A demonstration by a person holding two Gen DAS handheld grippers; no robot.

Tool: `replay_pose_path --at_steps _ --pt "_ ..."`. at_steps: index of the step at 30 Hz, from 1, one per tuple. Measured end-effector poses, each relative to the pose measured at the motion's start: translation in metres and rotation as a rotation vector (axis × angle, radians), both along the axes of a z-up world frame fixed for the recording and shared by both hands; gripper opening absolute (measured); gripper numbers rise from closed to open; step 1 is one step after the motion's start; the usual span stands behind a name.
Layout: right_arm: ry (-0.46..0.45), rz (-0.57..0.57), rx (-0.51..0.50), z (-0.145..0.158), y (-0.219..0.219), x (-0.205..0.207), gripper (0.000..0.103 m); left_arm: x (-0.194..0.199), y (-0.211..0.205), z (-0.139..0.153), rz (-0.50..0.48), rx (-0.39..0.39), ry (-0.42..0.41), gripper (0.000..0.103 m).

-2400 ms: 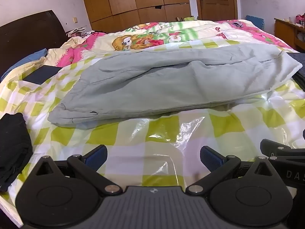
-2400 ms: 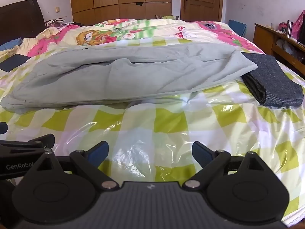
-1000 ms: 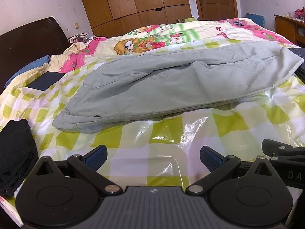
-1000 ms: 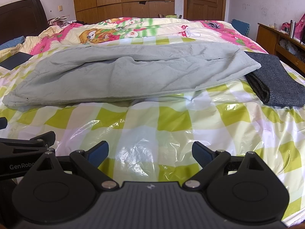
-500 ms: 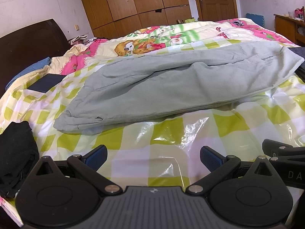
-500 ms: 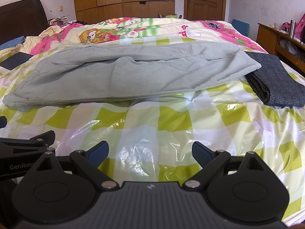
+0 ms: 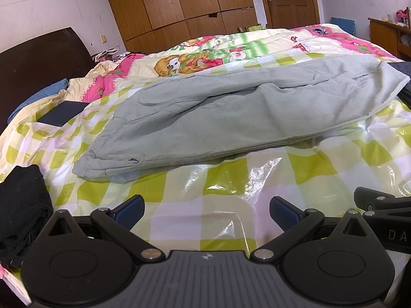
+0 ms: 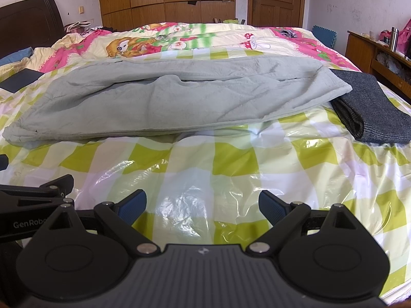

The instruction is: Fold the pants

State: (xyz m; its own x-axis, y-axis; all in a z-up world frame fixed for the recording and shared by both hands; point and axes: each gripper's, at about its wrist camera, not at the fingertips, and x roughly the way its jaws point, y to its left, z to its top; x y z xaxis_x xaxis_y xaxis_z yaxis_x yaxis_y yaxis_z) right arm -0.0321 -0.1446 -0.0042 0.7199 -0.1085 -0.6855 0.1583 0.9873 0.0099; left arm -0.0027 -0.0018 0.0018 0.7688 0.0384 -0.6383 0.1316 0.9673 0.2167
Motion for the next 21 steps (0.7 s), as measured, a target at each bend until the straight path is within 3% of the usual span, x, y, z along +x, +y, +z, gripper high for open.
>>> replay_pose_path --at_steps 21 --pt "0.008 0.004 -0.007 -0.0062 -0.0005 0.0022 0.094 0.0011 -0.0023 -0.0049 -0.007 0.016 -0.013 0.103"
